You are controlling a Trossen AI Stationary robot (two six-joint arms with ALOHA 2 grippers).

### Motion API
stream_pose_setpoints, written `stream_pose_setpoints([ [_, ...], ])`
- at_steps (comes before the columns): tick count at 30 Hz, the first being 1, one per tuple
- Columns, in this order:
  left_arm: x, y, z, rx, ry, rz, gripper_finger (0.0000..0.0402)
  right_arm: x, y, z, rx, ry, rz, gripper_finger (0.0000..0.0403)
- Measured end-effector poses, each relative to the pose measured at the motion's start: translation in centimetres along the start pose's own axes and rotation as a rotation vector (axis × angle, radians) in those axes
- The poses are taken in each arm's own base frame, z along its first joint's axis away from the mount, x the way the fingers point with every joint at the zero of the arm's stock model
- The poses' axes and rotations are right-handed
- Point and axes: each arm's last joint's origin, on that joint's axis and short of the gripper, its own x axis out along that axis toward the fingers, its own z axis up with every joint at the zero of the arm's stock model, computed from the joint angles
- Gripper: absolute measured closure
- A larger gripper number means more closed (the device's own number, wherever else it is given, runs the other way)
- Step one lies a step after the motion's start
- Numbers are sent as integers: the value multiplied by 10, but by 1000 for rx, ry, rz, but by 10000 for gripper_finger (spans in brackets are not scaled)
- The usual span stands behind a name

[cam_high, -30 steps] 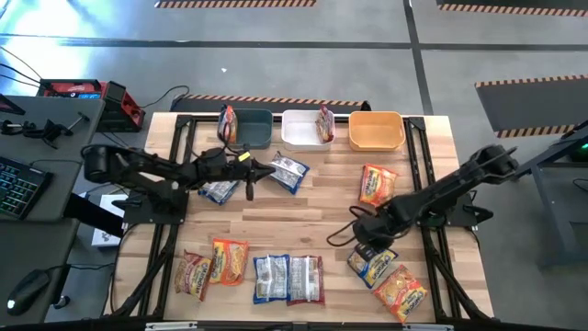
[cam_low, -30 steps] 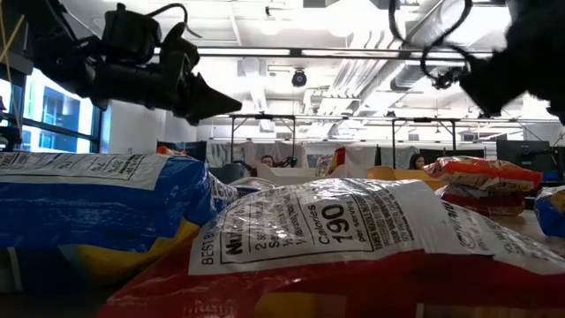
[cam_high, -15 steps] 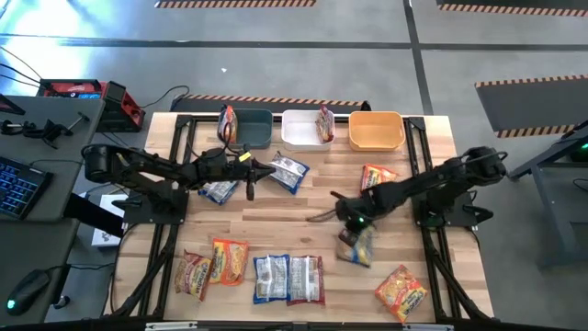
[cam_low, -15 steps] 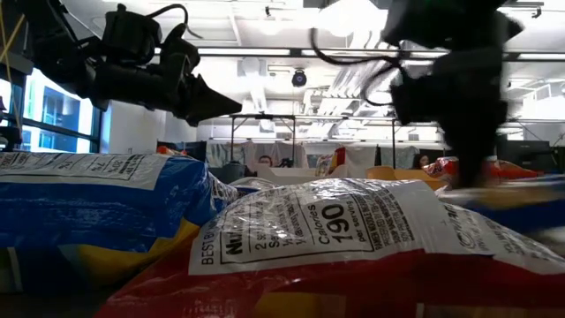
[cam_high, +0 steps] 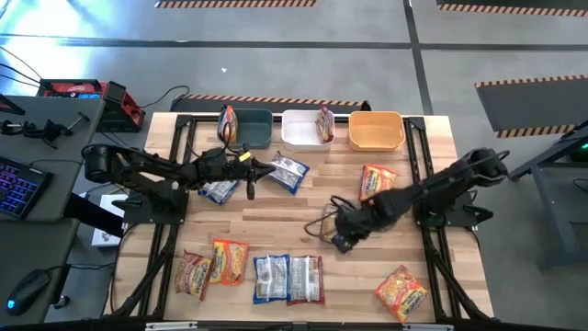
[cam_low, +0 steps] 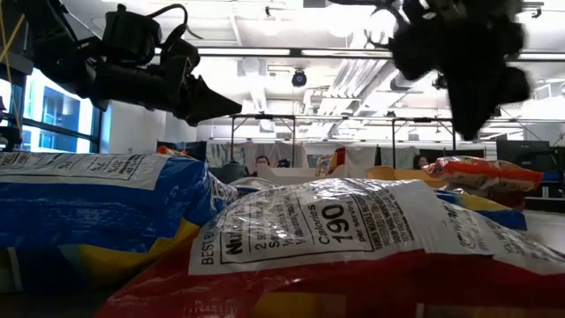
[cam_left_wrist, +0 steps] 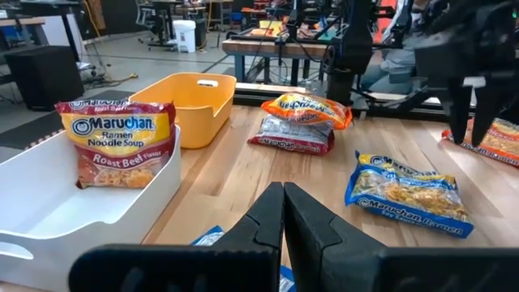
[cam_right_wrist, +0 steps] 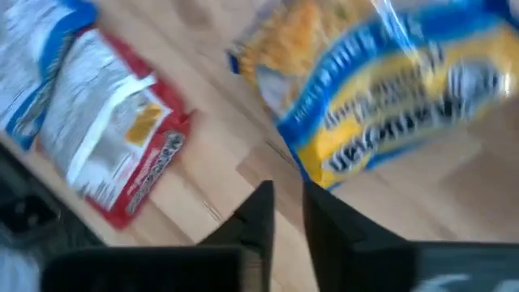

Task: Sort Maruchan noodles
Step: Put the bottom right blue noodle pack into the yellow bin

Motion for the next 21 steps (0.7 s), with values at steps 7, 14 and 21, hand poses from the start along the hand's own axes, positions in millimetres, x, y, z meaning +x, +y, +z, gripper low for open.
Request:
stream_pose_setpoints([
  [7,0,0,0,2,1,-1,401,29,-20,-24,264,-78,-49,227],
  [14,0,0,0,0,1,-3,401,54,-44,-33,338,-257,-45,191],
  [21,0,0,0,0,1,-3,401,74,-61,-32,350,-475,133,200],
])
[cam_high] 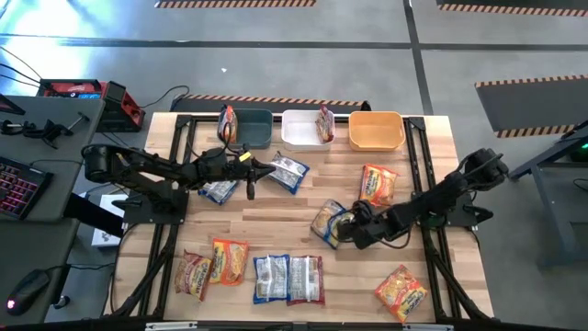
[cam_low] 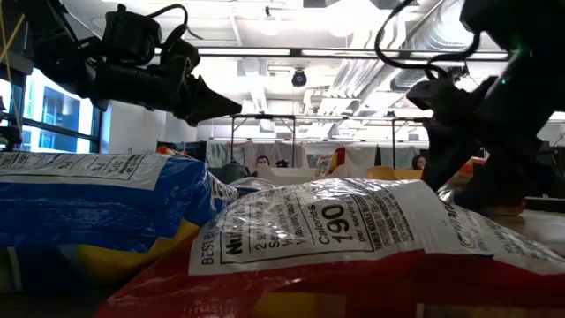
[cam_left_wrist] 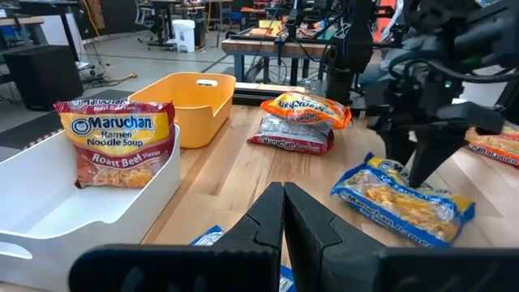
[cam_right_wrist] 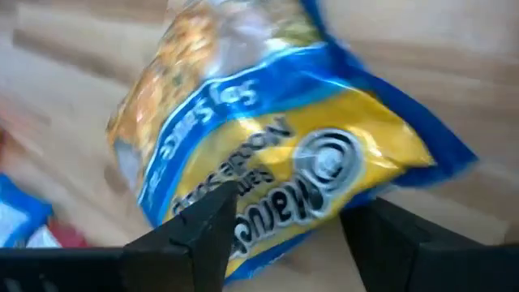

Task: Sort Maruchan noodles
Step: Put the bottom right blue noodle pack into the yellow bin

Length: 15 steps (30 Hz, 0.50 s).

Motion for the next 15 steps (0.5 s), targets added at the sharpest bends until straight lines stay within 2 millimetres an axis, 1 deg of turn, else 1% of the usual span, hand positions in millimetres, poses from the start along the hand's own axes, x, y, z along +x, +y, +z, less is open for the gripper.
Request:
stream_pose_setpoints([
  [4,0,0,0,0,0,0,401,4,-11,1,102,-51,57,203],
  [10,0,0,0,0,0,0,401,8,-19,3,113,-138,132,210],
  [12,0,0,0,0,0,0,401,9,-20,5,116,-146,132,224],
  [15,0,0,0,0,0,0,401,10,-19,7,89,-150,132,263],
])
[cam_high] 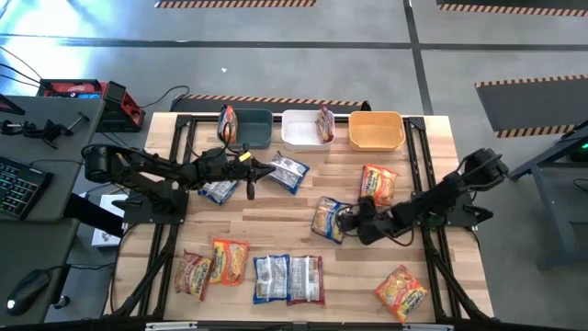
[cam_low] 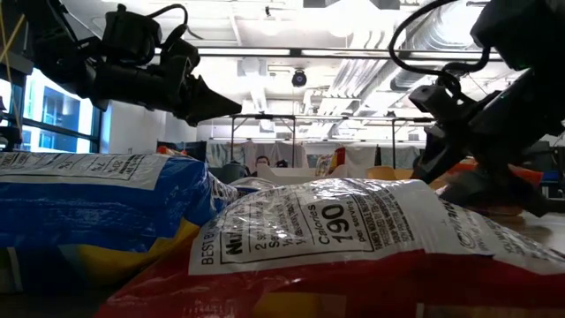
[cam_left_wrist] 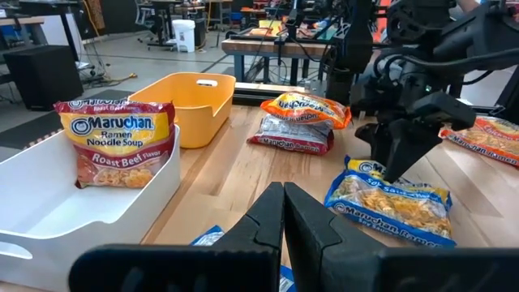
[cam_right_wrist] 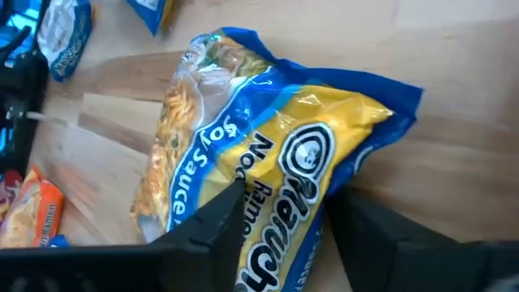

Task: Sort Maruchan noodles
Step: Put the bottom right blue noodle pack into the yellow bin

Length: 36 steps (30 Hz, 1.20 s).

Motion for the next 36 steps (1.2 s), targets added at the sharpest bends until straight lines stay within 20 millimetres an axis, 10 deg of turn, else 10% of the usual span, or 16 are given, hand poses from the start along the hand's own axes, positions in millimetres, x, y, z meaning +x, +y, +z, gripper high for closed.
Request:
stream_pose_setpoints([
  [7,0,0,0,0,0,0,401,5,11,7,-86,33,81,386],
  [17,0,0,-1,-1,6,0,401,-5,38,43,-162,78,235,400],
  [36,0,0,-1,-2,9,-4,401,-139,99,235,-347,124,-316,403],
])
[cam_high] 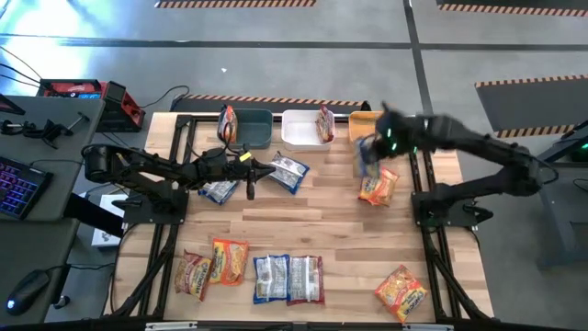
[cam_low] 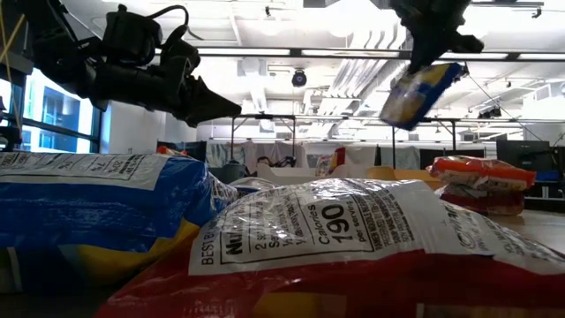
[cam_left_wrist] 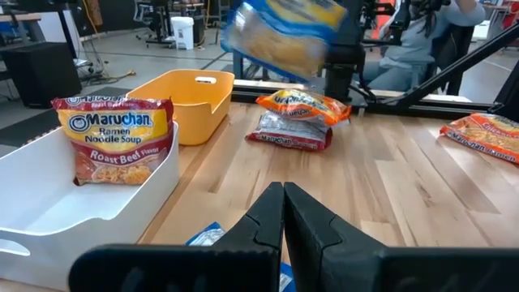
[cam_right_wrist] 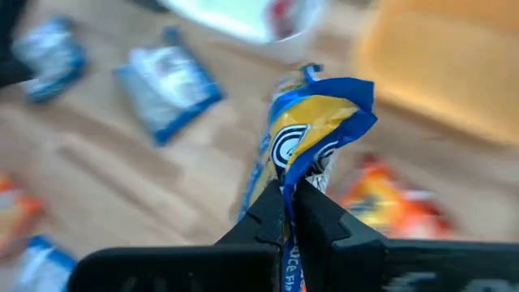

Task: Sort Maruchan noodles
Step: Put the bottom right blue noodle pack into the yellow bin

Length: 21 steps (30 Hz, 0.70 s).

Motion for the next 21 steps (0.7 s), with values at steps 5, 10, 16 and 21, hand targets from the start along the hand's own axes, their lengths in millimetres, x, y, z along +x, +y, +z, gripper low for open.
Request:
stream_pose_setpoints([
  [5,0,0,0,6,-3,0,401,-5,-25,51,-67,103,-112,403],
  [10,0,0,0,7,-4,0,401,18,-53,96,-147,228,-224,403],
  [16,0,0,0,4,-3,0,401,60,-91,128,-174,351,-342,403],
  [21,0,0,0,0,1,0,401,86,-116,139,-159,427,-423,403],
])
